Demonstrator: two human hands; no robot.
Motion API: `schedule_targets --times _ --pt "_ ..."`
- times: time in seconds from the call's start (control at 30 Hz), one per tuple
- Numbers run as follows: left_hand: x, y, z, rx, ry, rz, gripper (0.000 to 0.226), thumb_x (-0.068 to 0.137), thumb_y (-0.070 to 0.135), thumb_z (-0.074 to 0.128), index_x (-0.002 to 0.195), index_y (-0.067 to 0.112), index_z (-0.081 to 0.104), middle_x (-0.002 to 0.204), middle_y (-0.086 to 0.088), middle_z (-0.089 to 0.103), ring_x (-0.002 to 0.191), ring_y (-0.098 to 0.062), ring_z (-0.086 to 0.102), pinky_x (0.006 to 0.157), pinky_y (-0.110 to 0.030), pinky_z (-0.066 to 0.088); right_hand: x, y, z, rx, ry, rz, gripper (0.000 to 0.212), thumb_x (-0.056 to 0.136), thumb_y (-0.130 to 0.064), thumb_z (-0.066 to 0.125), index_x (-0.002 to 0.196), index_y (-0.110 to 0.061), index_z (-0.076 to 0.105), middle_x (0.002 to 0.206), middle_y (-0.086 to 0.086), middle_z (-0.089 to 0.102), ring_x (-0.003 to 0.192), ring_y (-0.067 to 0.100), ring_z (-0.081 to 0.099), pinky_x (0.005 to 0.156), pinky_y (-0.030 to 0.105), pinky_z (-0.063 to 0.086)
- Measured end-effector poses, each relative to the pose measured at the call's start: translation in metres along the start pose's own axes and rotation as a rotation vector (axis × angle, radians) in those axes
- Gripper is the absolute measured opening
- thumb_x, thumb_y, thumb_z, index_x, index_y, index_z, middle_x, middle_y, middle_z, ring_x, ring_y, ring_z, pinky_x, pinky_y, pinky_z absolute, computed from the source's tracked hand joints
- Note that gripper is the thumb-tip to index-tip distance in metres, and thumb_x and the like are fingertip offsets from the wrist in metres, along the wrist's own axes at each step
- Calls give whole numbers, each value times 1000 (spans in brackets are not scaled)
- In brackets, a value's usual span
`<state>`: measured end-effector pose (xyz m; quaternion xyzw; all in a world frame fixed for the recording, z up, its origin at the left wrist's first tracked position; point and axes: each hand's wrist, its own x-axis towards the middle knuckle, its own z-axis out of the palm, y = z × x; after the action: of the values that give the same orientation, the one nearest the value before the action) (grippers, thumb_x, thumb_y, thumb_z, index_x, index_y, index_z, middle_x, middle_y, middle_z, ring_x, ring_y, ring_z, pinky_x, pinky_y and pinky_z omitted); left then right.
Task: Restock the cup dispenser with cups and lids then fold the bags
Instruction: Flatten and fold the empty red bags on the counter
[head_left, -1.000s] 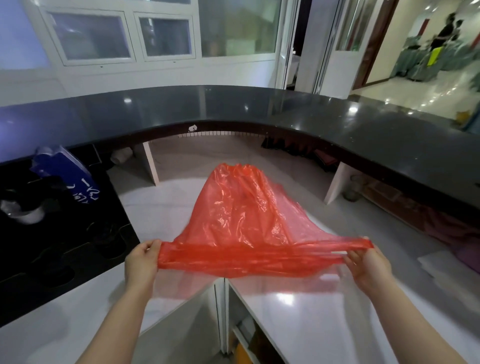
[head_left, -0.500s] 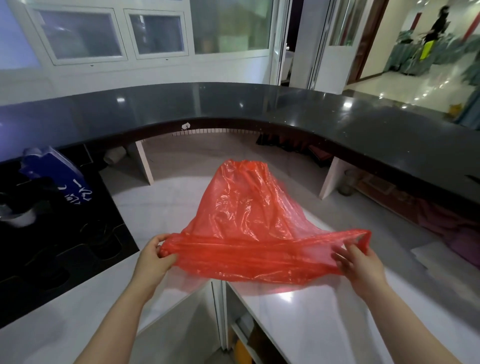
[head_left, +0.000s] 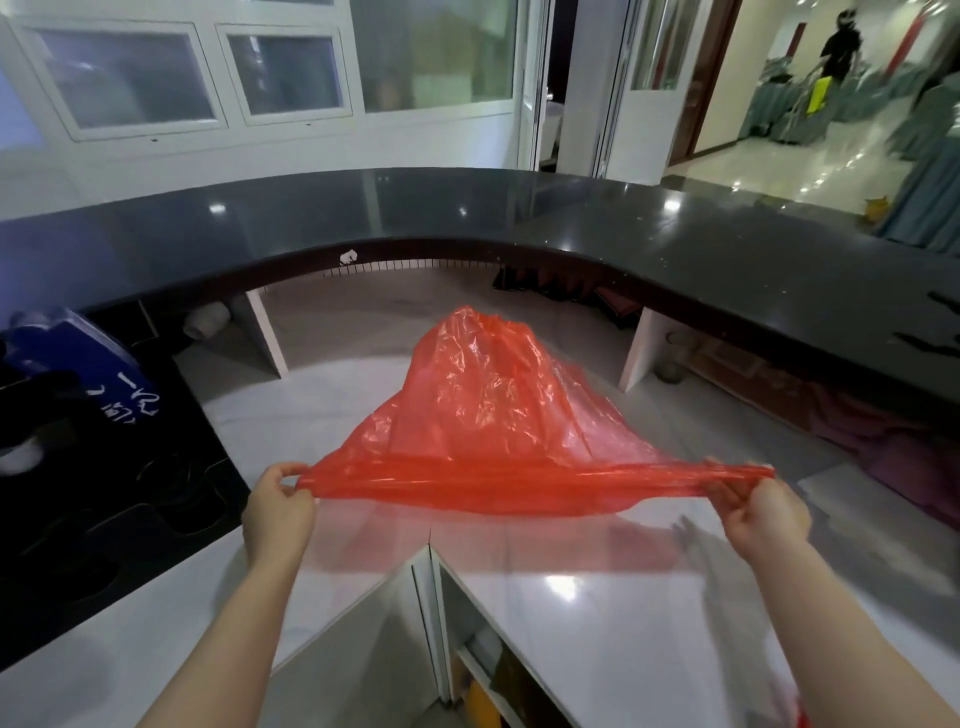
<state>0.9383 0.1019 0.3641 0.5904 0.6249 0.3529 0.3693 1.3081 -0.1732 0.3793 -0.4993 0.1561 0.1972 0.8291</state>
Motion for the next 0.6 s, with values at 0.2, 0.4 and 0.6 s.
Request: schedule_targets --times 0.2,0.4,0.6 --pt "-7 18 11 -634 -220 -302 30 92 -1 34 87 15 59 55 -2 66 45 -12 60 41 -13 44 -6 -1 -7 -183 -22 -109 39 89 9 22 89 -17 51 74 15 63 50 14 68 53 27 59" --pt "-22 -1 14 -209 -437 -9 33 66 -5 62 97 8 61 73 -7 60 64 -20 54 54 -25 46 -14 20 -34 -609 -86 -96 32 86 3 40 115 -12 40 84 20 71 53 22 67 44 22 46" --pt "-18 5 16 -328 -497 -6 72 77 -16 42 131 30 52 106 2 61 97 -19 61 81 -36 50 -29 27 -21 -735 -191 -452 77 78 2 50 143 -33 29 69 3 72 48 14 60 53 27 50"
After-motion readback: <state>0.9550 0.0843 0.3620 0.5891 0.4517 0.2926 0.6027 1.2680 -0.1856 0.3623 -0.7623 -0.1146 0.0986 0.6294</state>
